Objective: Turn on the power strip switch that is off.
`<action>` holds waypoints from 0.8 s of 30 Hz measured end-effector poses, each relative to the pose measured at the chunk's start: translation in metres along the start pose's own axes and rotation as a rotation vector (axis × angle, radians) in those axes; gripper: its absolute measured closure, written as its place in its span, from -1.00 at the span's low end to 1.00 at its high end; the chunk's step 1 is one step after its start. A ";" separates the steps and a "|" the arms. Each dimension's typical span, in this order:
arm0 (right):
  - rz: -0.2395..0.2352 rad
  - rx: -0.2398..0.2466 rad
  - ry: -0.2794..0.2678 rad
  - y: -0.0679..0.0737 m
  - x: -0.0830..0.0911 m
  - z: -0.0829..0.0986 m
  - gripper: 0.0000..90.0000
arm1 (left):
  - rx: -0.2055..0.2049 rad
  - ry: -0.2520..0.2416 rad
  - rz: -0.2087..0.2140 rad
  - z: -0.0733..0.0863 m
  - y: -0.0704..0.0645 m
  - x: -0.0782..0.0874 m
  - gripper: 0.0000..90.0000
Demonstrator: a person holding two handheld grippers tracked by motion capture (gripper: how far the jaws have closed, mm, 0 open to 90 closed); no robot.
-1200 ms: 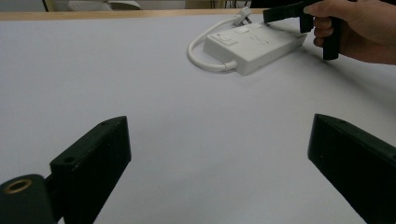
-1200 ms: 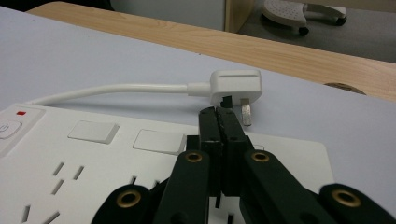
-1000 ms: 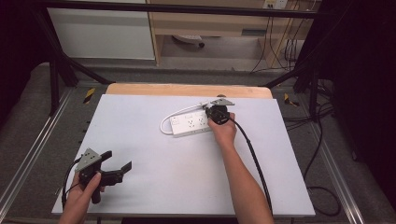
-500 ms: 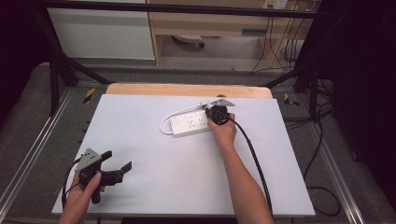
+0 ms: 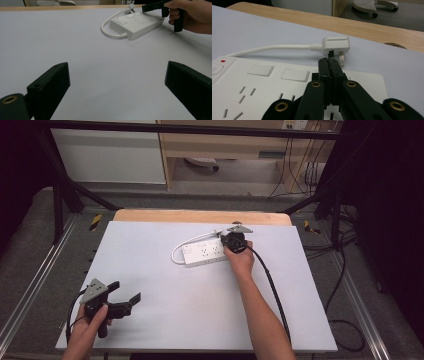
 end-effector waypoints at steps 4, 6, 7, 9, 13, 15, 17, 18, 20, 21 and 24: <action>-0.002 0.002 -0.009 0.000 0.003 -0.004 1.00 | -0.003 0.001 -0.001 0.000 0.000 0.000 -0.87; -0.004 0.003 -0.012 0.000 0.005 -0.005 1.00 | -0.003 0.001 -0.001 0.000 0.000 0.000 -0.87; -0.004 0.004 -0.013 0.000 0.005 -0.006 1.00 | -0.003 0.000 -0.001 0.000 0.000 0.000 -0.87; -0.006 0.006 -0.016 0.000 0.008 -0.008 1.00 | -0.003 0.000 -0.001 0.000 0.000 0.000 -0.87; -0.018 -0.005 -0.026 0.001 0.013 -0.011 0.99 | -0.005 -0.001 -0.002 0.000 -0.001 0.000 -0.87; -0.024 -0.009 -0.027 0.003 0.015 -0.012 0.98 | -0.010 0.004 -0.001 0.000 -0.001 0.000 -0.87; -0.028 -0.002 -0.032 0.004 0.018 -0.015 0.97 | -0.010 0.004 0.000 0.000 -0.001 0.000 -0.87; -0.029 -0.004 -0.035 0.005 0.020 -0.016 0.97 | -0.009 0.003 -0.001 0.000 -0.001 0.000 -0.87; -0.033 -0.003 -0.041 0.005 0.023 -0.019 0.96 | -0.012 0.003 -0.002 0.000 -0.001 0.000 -0.87; -0.034 -0.003 -0.043 0.005 0.024 -0.020 0.96 | -0.012 0.003 -0.002 0.000 -0.001 0.000 -0.87; -0.037 -0.005 -0.050 0.005 0.028 -0.024 0.96 | -0.015 0.006 -0.002 0.000 -0.002 0.000 -0.87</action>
Point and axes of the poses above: each handheld gripper's, and its own axes: x roughly backward along the jaws, z roughly out of its underside, y roughly to its left, the point moved 7 cm from there along -x, roughly forward along the jaws, and after that the axes turned 4 degrees about -y, right-handed, at the moved point
